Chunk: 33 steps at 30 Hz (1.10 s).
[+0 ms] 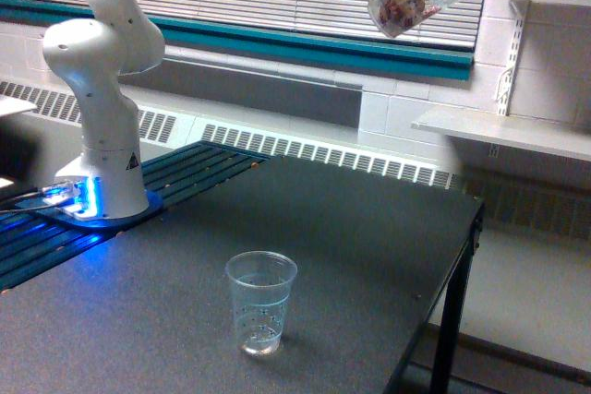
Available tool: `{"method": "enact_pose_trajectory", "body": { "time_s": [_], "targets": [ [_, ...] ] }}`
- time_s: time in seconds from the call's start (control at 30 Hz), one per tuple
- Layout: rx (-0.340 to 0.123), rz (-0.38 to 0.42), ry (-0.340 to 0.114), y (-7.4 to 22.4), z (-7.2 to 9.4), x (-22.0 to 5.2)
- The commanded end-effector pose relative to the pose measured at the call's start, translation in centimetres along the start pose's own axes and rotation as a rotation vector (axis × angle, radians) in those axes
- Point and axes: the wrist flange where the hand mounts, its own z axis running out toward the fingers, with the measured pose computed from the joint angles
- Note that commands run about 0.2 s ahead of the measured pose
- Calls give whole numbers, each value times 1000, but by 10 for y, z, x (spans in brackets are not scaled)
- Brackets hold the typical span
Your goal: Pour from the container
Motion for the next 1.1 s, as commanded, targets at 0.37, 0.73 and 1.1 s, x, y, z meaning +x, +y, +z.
{"method": "enact_pose_trajectory", "body": {
  "time_s": [0.37,0.73,1.1],
  "targets": [
    [9,34,24,31,4,9],
    [2,9,89,82,8,29],
    [-62,-26,48,153,15,29]
  ]
}}
